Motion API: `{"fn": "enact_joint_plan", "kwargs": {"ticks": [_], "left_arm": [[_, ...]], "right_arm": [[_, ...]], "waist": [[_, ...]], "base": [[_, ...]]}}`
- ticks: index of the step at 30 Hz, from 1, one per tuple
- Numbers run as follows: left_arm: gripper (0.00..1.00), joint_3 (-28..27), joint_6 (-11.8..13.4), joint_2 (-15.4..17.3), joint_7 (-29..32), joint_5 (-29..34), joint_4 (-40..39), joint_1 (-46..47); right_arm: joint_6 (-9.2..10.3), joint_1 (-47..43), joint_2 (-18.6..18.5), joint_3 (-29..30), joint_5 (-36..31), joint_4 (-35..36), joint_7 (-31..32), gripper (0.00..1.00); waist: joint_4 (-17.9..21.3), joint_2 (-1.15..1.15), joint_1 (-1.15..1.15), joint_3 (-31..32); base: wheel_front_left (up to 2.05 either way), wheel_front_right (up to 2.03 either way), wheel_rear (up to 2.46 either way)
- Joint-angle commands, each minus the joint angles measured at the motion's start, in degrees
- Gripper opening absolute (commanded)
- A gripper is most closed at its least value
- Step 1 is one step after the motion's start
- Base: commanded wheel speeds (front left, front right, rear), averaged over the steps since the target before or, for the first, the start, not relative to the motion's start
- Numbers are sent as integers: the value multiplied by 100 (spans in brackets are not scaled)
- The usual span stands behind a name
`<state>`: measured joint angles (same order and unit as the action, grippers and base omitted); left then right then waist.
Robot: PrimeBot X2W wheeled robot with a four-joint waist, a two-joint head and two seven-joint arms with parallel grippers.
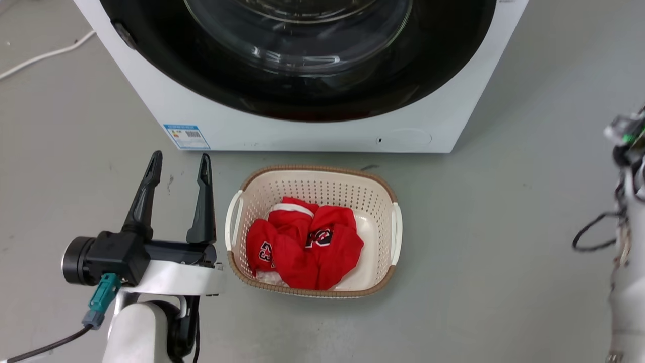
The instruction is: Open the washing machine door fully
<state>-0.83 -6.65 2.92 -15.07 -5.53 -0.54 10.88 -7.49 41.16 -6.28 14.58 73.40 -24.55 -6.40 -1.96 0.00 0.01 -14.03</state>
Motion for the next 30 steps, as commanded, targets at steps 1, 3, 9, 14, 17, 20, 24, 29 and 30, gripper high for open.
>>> {"fn": "enact_joint_plan", "kwargs": {"ticks": [1,3,9,14,17,20,24,29,30], "left_arm": [[100,-18,-31,-4,-15,-18,-23,67],[100,-33,-32,-4,-15,-27,-45,137],[100,-68,-59,-4,-15,-43,-124,283],[100,-93,-70,-4,-15,-36,-191,403],[100,-110,-75,-4,-15,-23,-209,473],[100,-93,-83,21,-15,15,-218,535],[100,-68,-85,50,-15,33,-257,626],[100,14,-87,103,-15,64,-277,693],[100,28,-88,104,-14,64,-287,713]], "right_arm": [[0,170,-63,12,-17,-82,58,0],[0,661,-183,42,-32,-425,285,0],[0,2023,-484,-172,-435,-1474,1149,0],[0,2939,-471,-528,-898,-2160,2010,0],[-1,3368,-418,-715,-1224,-2489,2374,0],[-1,3726,-349,-821,-1468,-2801,2715,0],[0,4119,-326,-894,-1782,-3127,3055,0],[0,4464,-311,-899,-2085,-3367,3353,0],[0,4508,-291,-893,-2094,-3398,3439,0]], "waist": [[-39,0,-1,-124],[-53,0,-1,-212],[-87,0,-1,-473],[-97,0,-1,-696],[-97,0,-1,-813],[-114,0,-1,-911],[-138,0,-1,-1036],[-170,0,-1,-1176],[-176,0,-1,-1203]], "base": [[0,0,0],[0,0,0],[0,0,0],[0,0,0],[0,0,0],[0,0,0],[0,0,0],[0,0,0],[0,0,0]]}}
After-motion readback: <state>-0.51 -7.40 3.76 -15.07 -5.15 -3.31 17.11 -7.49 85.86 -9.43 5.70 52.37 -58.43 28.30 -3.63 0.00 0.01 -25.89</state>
